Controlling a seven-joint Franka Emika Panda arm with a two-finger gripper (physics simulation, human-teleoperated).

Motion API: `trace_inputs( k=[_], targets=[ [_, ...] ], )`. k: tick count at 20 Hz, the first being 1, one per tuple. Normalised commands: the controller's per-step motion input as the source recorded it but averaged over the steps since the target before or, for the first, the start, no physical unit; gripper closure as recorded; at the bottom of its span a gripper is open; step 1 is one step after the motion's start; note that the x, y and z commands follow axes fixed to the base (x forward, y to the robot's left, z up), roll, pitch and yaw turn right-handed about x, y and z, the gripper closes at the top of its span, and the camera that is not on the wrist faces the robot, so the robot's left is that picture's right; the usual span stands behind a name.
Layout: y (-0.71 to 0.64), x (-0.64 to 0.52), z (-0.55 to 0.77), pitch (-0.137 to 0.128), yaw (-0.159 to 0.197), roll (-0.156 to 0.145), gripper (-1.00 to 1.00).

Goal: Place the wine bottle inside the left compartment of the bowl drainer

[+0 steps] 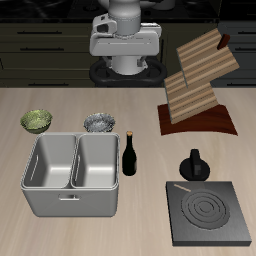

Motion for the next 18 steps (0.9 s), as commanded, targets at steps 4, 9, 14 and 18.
trace_inputs(
  k=[4, 9, 14, 18],
  targets=[
    [0.06, 0.35, 0.00, 0.024, -0.012, 0.003, -1.00],
    [0.01, 0.30, -0.02, 0.023, -0.015, -0.012, -1.00],
    [0.01, 0.33, 0.01, 0.005, 0.003, -0.026, -1.00],
    [0.07, 0.34, -0.06, -0.001, 0.028, 0.016, -1.00]
  ],
)
